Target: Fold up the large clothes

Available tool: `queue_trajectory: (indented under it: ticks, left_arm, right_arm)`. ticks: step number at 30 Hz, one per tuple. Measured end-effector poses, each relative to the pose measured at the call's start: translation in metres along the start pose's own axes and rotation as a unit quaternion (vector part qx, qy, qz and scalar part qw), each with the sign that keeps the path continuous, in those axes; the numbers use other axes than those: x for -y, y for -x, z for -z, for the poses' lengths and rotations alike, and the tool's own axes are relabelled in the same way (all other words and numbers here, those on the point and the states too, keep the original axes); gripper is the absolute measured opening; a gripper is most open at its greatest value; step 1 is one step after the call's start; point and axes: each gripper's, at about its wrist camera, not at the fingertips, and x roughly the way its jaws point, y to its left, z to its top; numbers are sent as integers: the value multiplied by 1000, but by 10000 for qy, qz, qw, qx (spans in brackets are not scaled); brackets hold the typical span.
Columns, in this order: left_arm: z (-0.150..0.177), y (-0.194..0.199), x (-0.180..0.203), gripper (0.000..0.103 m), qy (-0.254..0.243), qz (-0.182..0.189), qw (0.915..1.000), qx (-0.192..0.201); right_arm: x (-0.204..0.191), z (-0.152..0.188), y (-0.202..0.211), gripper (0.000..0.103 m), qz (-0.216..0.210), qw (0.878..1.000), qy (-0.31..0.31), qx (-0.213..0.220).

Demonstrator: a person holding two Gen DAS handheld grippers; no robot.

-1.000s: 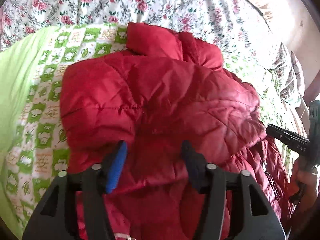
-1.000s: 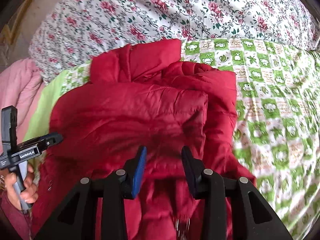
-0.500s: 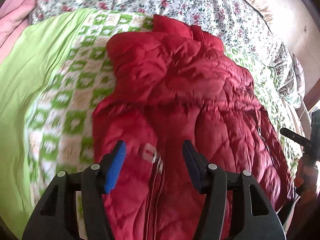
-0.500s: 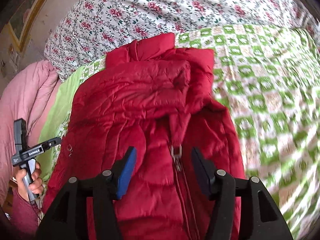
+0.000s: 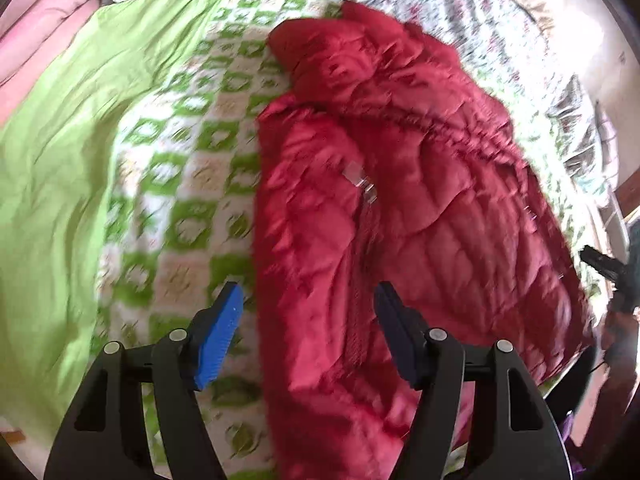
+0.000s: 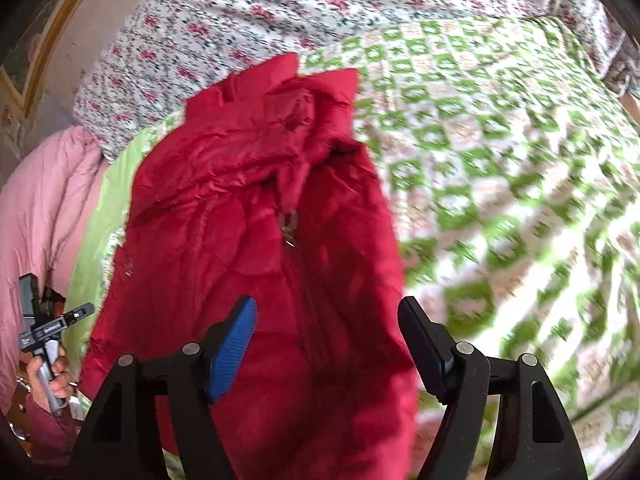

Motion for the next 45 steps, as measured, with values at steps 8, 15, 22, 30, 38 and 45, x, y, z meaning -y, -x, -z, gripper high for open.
queue_trajectory:
  ticks: [8,15,22,30,38,45]
  left_arm:
    - [32,2,-12,67,183,-2,9996,-236]
    - [49,-3,2,67,72,456,9973,-564]
    - [58,-9,19,68,-284,402,9963,-708]
    - [72,-18,19,68,-367,592,9935,-898]
    - [76,-12,24,53,-543,657,9934,-762]
    - [77,-9,29,44,-622,662,9938,-646]
  right_arm:
    - [12,34,6,75,158,9994,-40,-296]
    - [24,48,6,75,237,9985,-105,-478]
    - [22,60,-1,75,-99,9970,-114,-763]
    - [14,74,1,62,-267,9958,19,-877]
    - [11,80,2,44,-488,9944,-19,-936]
    - [8,83,4,46,-459,9947,25,-921]
